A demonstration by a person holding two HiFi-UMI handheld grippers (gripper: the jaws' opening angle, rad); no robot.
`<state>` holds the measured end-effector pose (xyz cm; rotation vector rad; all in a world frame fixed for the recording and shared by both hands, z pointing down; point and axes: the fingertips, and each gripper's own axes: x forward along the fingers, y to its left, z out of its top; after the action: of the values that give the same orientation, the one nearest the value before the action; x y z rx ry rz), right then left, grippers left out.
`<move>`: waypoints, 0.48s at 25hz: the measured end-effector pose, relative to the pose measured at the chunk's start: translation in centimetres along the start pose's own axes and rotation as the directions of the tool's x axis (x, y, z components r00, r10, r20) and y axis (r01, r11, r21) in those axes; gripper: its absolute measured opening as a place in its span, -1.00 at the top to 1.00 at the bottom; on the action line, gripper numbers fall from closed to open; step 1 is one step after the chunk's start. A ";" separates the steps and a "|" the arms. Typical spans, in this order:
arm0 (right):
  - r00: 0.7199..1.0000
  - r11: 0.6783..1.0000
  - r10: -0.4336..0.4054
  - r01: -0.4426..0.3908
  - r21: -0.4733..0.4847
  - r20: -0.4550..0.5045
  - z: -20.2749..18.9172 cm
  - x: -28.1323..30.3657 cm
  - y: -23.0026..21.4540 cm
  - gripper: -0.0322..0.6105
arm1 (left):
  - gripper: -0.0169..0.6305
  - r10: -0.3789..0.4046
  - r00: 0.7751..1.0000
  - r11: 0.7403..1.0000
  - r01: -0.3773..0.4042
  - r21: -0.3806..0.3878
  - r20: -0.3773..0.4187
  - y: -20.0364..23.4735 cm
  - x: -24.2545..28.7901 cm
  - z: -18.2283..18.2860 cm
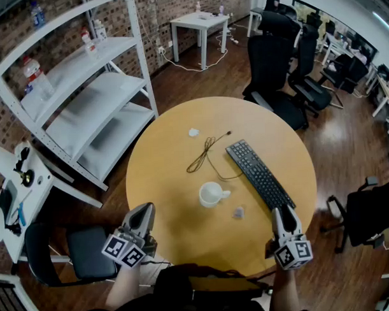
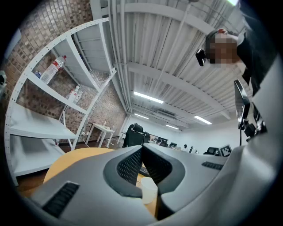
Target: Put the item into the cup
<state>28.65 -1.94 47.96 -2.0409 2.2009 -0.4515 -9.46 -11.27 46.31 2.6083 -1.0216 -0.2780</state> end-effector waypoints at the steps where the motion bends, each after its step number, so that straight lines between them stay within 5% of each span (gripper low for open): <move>1: 0.999 1.000 -0.001 0.000 -0.016 -0.038 -1.2 1.1 0.2 0.41 | 0.97 -0.001 1.000 1.000 0.001 0.001 -0.004 0.4 0.3 0.0; 6: 0.969 0.996 0.012 -0.034 -0.087 -0.245 -7.5 6.3 1.4 0.29 | 0.97 -0.007 1.000 1.000 0.007 -0.005 -0.026 1.3 1.1 -0.8; 12: 0.869 0.986 0.052 -0.121 -0.111 -0.492 -16.6 9.6 0.8 0.06 | 0.97 0.010 0.998 1.000 -0.010 -0.002 -0.065 1.3 0.2 -1.5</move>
<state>22.39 -9.01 64.73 -2.0559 2.6594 -0.9188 -9.69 -12.04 48.17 2.5916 -1.0119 -0.1911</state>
